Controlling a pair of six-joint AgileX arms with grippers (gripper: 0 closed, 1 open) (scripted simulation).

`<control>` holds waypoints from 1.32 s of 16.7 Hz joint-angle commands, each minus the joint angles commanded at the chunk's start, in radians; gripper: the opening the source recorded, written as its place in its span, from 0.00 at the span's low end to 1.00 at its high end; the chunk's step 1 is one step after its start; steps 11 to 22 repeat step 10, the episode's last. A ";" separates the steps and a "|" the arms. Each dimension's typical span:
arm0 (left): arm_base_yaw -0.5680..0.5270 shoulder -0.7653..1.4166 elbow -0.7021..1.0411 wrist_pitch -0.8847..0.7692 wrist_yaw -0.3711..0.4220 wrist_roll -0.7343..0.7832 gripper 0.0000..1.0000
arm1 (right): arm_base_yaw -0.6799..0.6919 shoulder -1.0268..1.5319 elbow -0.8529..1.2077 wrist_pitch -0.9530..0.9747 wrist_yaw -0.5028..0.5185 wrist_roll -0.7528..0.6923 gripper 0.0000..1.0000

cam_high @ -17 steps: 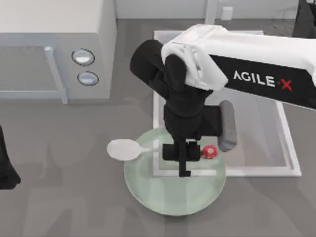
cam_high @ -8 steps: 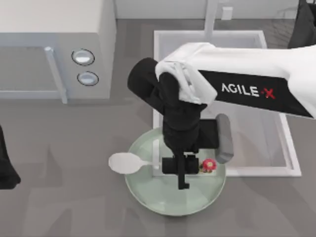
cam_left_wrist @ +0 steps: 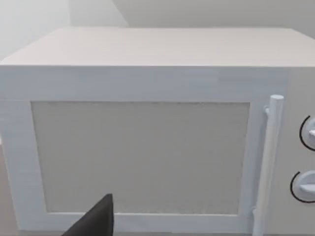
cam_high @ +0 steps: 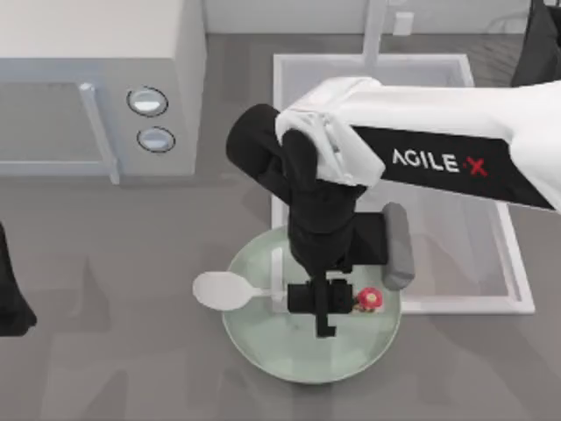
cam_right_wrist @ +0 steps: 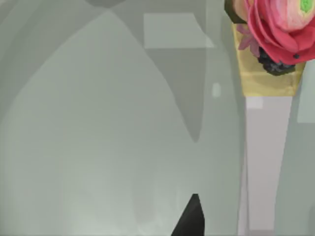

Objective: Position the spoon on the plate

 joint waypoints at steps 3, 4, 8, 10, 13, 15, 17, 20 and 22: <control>0.000 0.000 0.000 0.000 0.000 0.000 1.00 | 0.000 0.000 0.000 0.000 0.000 0.000 0.90; 0.000 0.000 0.000 0.000 0.000 0.000 1.00 | 0.000 0.000 0.000 0.000 0.000 0.000 0.98; 0.000 0.000 0.000 0.000 0.000 0.000 1.00 | 0.000 0.000 0.000 0.000 0.000 0.000 1.00; 0.000 0.000 0.000 0.000 0.000 0.000 1.00 | 0.000 0.000 0.000 0.000 0.000 0.000 1.00; 0.000 0.000 0.000 0.000 0.000 0.000 1.00 | 0.000 0.000 0.000 0.000 0.000 0.000 1.00; 0.000 0.000 0.000 0.000 0.000 0.000 1.00 | 0.000 0.000 0.000 0.000 0.000 0.000 1.00; 0.000 0.000 0.000 0.000 0.000 0.000 1.00 | 0.000 0.000 0.000 0.000 0.000 0.000 1.00; 0.000 0.000 0.000 0.000 0.000 0.000 1.00 | 0.000 0.000 0.000 0.000 0.000 0.000 1.00; 0.000 0.000 0.000 0.000 0.000 0.000 1.00 | 0.000 0.000 0.000 0.000 0.000 0.000 1.00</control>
